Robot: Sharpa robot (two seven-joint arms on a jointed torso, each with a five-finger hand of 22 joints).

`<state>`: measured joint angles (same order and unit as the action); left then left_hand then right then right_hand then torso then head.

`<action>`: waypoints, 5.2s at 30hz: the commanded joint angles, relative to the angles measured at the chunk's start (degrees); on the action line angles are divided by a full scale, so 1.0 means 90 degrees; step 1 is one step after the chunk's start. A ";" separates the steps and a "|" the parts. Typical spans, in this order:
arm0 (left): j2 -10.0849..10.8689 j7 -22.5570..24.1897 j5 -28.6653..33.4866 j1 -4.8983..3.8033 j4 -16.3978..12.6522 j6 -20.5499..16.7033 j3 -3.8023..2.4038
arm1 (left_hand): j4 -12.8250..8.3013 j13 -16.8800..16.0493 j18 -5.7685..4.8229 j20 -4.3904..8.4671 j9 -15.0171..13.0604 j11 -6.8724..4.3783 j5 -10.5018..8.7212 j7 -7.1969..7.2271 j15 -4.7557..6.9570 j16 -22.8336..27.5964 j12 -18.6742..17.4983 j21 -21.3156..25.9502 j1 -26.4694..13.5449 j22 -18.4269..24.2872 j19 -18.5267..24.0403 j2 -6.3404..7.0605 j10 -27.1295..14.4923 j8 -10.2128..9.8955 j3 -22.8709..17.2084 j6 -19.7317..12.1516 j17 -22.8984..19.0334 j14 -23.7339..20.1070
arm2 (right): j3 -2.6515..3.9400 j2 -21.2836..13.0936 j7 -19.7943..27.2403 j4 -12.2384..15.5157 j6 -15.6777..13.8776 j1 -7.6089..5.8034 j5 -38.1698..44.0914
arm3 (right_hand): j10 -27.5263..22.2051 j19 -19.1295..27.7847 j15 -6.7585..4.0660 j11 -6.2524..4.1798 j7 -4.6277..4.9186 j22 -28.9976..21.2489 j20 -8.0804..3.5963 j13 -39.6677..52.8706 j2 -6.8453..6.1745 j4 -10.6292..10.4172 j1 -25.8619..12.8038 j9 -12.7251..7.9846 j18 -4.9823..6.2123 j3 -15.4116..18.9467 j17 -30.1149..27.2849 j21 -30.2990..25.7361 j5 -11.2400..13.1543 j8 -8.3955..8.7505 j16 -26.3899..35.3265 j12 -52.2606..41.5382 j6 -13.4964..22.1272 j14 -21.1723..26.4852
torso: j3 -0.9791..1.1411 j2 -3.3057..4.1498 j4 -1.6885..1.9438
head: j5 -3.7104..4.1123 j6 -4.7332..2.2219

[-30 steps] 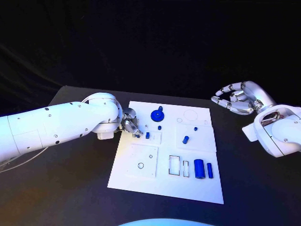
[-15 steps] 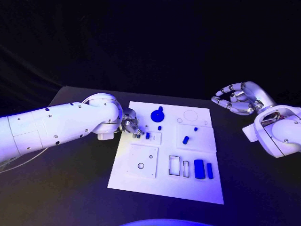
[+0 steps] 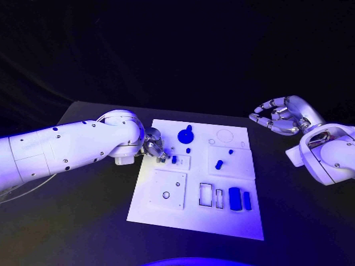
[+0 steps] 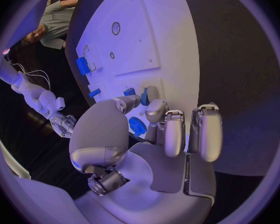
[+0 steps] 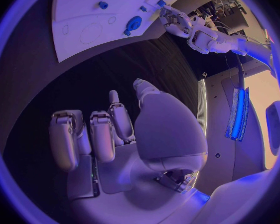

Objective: Assemble the parts on the task board

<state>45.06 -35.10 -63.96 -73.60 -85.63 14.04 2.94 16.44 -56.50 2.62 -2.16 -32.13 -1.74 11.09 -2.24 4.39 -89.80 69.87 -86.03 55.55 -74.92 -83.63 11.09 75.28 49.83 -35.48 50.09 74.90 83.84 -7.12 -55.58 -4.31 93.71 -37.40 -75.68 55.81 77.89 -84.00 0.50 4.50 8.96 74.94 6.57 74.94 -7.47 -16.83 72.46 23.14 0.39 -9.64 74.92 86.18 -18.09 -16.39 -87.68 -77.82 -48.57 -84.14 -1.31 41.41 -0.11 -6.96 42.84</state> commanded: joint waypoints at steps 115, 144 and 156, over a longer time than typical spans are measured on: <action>-0.1682 -0.0172 0.0937 -0.0702 0.2626 0.2795 0.0067 | -0.0039 0.0960 0.0047 -0.0210 0.0578 0.0323 0.0099 -0.0346 -0.0252 0.0097 -0.0613 0.0347 0.0814 -0.0410 0.0314 -0.0180 -0.0780 -0.0996 0.0632 -0.0284 0.1476 0.0613 | -0.0003 0.0154 0.0039 -0.0147 0.0071 0.0043 0.0085 | 0.0010 -0.0360 -0.0047 -0.0032 -0.0005 0.1344 -0.0039 0.0103 0.0028 0.0022 -0.0065 0.0004 0.0087 0.0055 0.0950 -0.0024 -0.0037 -0.0029 0.0041 -0.0003 -0.0037 -0.0486 | -0.0001 0.0000 0.0003 | -0.0039 0.0052; -0.1626 -0.0188 0.1018 -0.0689 0.2443 0.2943 0.0097 | -0.0071 0.0861 0.0028 -0.0186 0.0568 0.0273 0.0096 -0.0292 -0.0209 0.0060 -0.0528 0.0300 0.0881 -0.0486 0.0253 -0.0146 -0.0664 -0.1000 0.0509 -0.0167 0.1536 0.0636 | -0.0003 0.0154 0.0040 -0.0140 0.0072 0.0045 0.0085 | 0.0010 -0.0360 -0.0047 -0.0032 -0.0005 0.1344 -0.0039 0.0103 0.0028 0.0022 -0.0065 0.0004 0.0087 0.0055 0.0950 -0.0024 -0.0037 -0.0029 0.0041 -0.0003 -0.0037 -0.0486 | -0.0001 0.0002 0.0000 | -0.0057 0.0053; -0.1637 -0.0192 0.1019 -0.0673 0.2457 0.2951 0.0104 | -0.0145 0.0855 0.0026 -0.0166 0.0563 0.0248 0.0096 -0.0268 -0.0185 0.0054 -0.0526 0.0296 0.0991 -0.0495 0.0248 -0.0162 -0.0637 -0.1024 0.0349 -0.0132 0.1547 0.0640 | -0.0003 0.0155 0.0043 -0.0140 0.0072 0.0045 0.0085 | 0.0010 -0.0360 -0.0047 -0.0032 -0.0005 0.1344 -0.0039 0.0103 0.0028 0.0022 -0.0065 0.0004 0.0087 0.0055 0.0950 -0.0024 -0.0037 -0.0029 0.0041 -0.0003 -0.0037 -0.0486 | -0.0006 0.0001 0.0000 | -0.0055 0.0064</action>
<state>30.45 -36.76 -55.12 -79.72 -63.45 39.54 3.86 15.09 -48.75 2.62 -3.79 -27.02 0.51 11.77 -4.79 2.34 -89.14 64.91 -83.14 64.10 -74.90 -80.99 9.65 69.33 40.80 -32.12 48.56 74.90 84.05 -7.15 -54.24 -4.26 92.40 -37.38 -75.30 55.96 77.89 -84.01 0.50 4.50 8.96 74.95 6.57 74.91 -7.25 -16.66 72.25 23.08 0.39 -9.48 74.95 86.18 -18.09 -16.39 -87.68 -77.82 -48.57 -84.14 -1.33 41.41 -0.08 -7.45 43.36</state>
